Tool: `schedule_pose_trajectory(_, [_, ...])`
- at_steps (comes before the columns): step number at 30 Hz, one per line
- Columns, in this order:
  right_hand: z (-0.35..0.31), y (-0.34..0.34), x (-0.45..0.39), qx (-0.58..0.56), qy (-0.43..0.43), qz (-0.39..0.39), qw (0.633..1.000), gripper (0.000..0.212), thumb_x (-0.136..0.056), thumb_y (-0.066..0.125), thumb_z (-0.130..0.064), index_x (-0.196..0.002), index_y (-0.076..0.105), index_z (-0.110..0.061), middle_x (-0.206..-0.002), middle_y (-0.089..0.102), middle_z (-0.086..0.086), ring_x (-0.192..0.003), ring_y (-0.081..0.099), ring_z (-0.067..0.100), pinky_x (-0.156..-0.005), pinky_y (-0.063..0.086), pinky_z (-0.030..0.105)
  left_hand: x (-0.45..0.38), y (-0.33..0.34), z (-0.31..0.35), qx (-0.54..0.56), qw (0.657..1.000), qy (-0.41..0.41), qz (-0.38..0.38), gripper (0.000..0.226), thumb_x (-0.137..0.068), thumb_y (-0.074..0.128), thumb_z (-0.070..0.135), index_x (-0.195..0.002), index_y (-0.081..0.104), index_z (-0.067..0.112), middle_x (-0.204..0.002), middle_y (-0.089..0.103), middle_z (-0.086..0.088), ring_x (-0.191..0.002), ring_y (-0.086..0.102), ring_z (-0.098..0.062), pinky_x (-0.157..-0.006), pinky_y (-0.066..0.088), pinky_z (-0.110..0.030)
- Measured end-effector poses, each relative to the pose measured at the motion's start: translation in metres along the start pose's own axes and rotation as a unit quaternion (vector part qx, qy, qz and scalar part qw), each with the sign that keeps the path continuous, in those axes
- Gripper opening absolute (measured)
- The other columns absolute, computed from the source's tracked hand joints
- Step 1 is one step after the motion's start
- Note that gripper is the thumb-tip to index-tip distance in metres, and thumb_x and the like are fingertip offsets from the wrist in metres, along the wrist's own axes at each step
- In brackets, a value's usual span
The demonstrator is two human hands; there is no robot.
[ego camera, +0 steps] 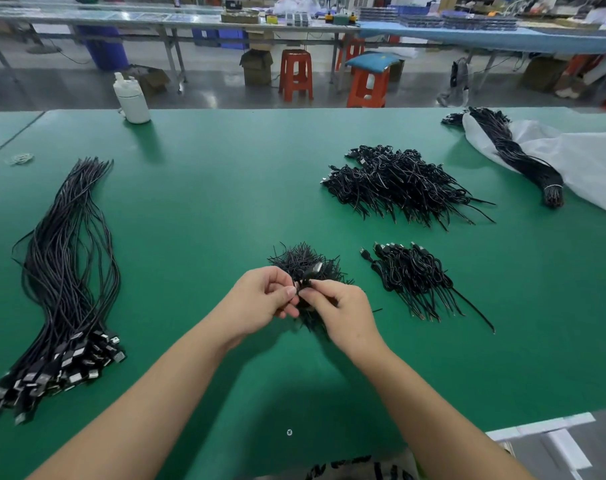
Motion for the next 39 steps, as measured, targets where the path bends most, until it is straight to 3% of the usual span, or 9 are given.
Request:
schedule_pose_trajectory(4, [0.001,0.002,-0.004,-0.117,0.056,-0.021,0.991,0.022,-0.096,0.062,-0.017,-0.078,0.074,-0.012,-0.07,0.066,0.003,-0.067,0.055,0.01,-0.068,0.046,0.03,0.001,0.002,0.007,-0.14,0.986,0.076,0.042,0.018,-0.096,0.055,0.004,-0.083,0.056,0.016,-0.063,0.066,0.006,-0.062,0.065,-0.007,-0.072,0.052,-0.035])
schedule_pose_trajectory(7, [0.003,0.005,-0.005,-0.195,0.102,-0.023,0.975,0.019,-0.097,0.059,-0.011,-0.09,0.075,-0.004,-0.072,0.069,0.007,-0.067,0.061,0.013,-0.066,0.053,0.025,0.004,0.004,0.009,-0.192,0.971,0.115,0.088,0.023,-0.095,0.056,0.01,-0.08,0.052,0.026,-0.064,0.065,0.009,-0.06,0.056,-0.001,-0.067,0.045,-0.021])
schedule_pose_trajectory(9, [0.004,0.007,-0.006,-0.212,0.121,-0.027,0.969,0.018,-0.097,0.059,-0.009,-0.091,0.075,-0.005,-0.07,0.067,0.007,-0.064,0.06,0.013,-0.062,0.053,0.022,0.007,0.005,0.011,-0.233,0.953,0.16,0.113,0.025,-0.094,0.057,0.01,-0.079,0.048,0.028,-0.066,0.061,0.009,-0.064,0.053,-0.003,-0.061,0.038,-0.016])
schedule_pose_trajectory(15, [0.004,0.007,-0.011,-0.244,0.171,-0.027,0.954,0.014,-0.095,0.063,-0.011,-0.108,0.06,-0.007,-0.074,0.072,0.007,-0.054,0.059,0.013,-0.052,0.053,0.026,0.012,0.012,0.01,-0.392,0.87,0.266,0.14,0.016,-0.089,0.059,0.001,-0.088,0.053,0.016,-0.079,0.057,0.001,-0.068,0.051,-0.026,-0.063,0.028,-0.025])
schedule_pose_trajectory(19, [0.004,0.004,-0.009,-0.221,0.181,-0.044,0.957,0.014,-0.096,0.064,-0.016,-0.102,0.054,-0.008,-0.078,0.069,0.017,-0.061,0.061,0.02,-0.048,0.051,0.025,0.012,0.015,0.009,-0.432,0.836,0.311,0.134,0.027,-0.078,0.067,-0.008,-0.087,0.054,0.014,-0.078,0.056,-0.001,-0.068,0.042,-0.018,-0.065,0.032,-0.025])
schedule_pose_trajectory(23, [0.001,0.003,-0.01,-0.231,0.166,-0.085,0.955,0.006,-0.099,0.056,-0.011,-0.103,0.059,-0.007,-0.079,0.062,0.014,-0.058,0.057,0.013,-0.056,0.054,0.024,0.01,0.009,0.001,-0.326,0.904,0.248,0.124,0.012,-0.093,0.057,0.009,-0.091,0.053,0.02,-0.085,0.056,0.006,-0.076,0.051,-0.018,-0.071,0.045,-0.034])
schedule_pose_trajectory(29, [-0.004,0.003,-0.01,-0.218,0.107,-0.121,0.963,0.023,-0.094,0.059,0.005,-0.111,0.063,-0.011,-0.094,0.071,0.01,-0.082,0.07,0.016,-0.075,0.058,0.027,0.004,-0.004,-0.001,-0.129,0.977,0.102,0.134,0.017,-0.09,0.067,0.013,-0.079,0.061,0.024,-0.065,0.062,0.013,-0.058,0.048,-0.003,-0.059,0.039,-0.012])
schedule_pose_trajectory(34, [-0.002,0.0,-0.01,-0.118,0.06,-0.06,0.989,0.019,-0.089,0.069,-0.003,-0.096,0.07,-0.021,-0.085,0.076,0.003,-0.08,0.072,0.018,-0.077,0.059,0.031,0.003,-0.002,0.0,-0.039,0.994,0.06,0.085,0.01,-0.088,0.071,0.008,-0.081,0.065,0.013,-0.066,0.061,0.008,-0.06,0.051,-0.013,-0.057,0.042,-0.015])
schedule_pose_trajectory(39, [-0.004,-0.009,-0.012,0.041,-0.005,-0.046,0.998,0.006,-0.084,0.077,-0.014,-0.089,0.075,-0.016,-0.089,0.066,0.001,-0.065,0.063,0.013,-0.063,0.054,0.026,0.007,-0.006,0.001,-0.11,0.988,0.1,0.048,0.014,-0.087,0.071,0.01,-0.079,0.063,0.018,-0.067,0.053,0.003,-0.061,0.043,-0.011,-0.062,0.039,-0.025])
Point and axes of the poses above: each hand's wrist, its own x-axis away from the middle knuckle, its own y-axis out of the palm, z = x × y, the point moved 4 cm from there along -x, towards the middle knuckle
